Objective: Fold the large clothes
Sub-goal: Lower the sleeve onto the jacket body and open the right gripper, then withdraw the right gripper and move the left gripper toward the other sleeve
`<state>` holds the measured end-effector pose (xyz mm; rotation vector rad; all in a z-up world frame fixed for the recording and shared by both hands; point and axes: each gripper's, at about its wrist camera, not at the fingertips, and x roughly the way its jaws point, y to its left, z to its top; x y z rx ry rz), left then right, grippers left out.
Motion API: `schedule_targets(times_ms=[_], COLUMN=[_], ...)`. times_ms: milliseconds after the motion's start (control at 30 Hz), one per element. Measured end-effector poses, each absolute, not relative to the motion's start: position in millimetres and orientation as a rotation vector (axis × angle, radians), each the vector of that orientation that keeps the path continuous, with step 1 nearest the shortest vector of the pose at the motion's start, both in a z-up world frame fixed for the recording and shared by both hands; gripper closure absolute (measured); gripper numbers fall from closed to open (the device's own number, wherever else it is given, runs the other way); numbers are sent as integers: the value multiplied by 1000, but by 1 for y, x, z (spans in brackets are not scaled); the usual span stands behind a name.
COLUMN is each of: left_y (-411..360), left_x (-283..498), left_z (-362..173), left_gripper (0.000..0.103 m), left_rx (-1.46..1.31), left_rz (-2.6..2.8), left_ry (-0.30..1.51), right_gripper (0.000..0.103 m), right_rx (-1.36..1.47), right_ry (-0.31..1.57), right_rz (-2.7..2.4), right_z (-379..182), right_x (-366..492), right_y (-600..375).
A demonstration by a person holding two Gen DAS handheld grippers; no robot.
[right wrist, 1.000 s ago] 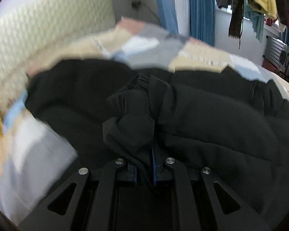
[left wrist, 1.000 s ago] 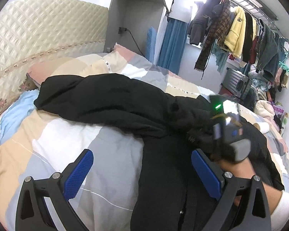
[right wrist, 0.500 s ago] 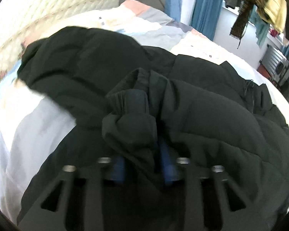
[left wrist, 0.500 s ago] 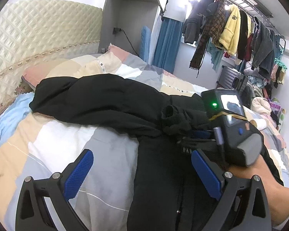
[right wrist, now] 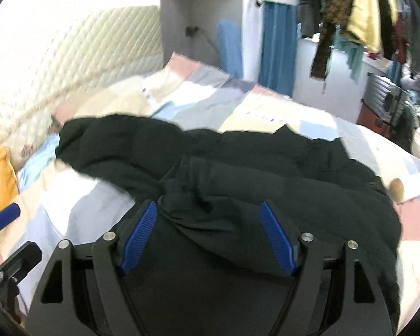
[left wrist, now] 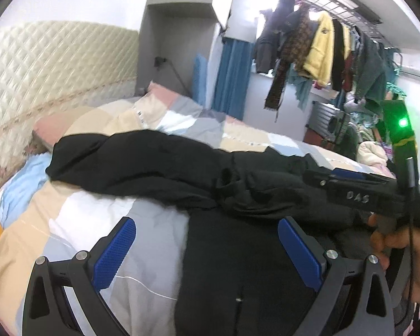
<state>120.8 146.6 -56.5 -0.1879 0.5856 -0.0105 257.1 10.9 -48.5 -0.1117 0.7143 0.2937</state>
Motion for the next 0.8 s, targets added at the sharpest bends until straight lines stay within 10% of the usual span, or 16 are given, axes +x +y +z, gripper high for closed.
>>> schedule_targets(times_ms=[800], left_y=[84], left_x=[48], left_z=[-27], left_gripper=[0], left_rx=[-175], left_rz=[-208], left_ry=[527], right_gripper=[25], right_rx=[73], right_ry=[561], right_rz=[95], right_z=[10], right_x=[72], right_y=[-132])
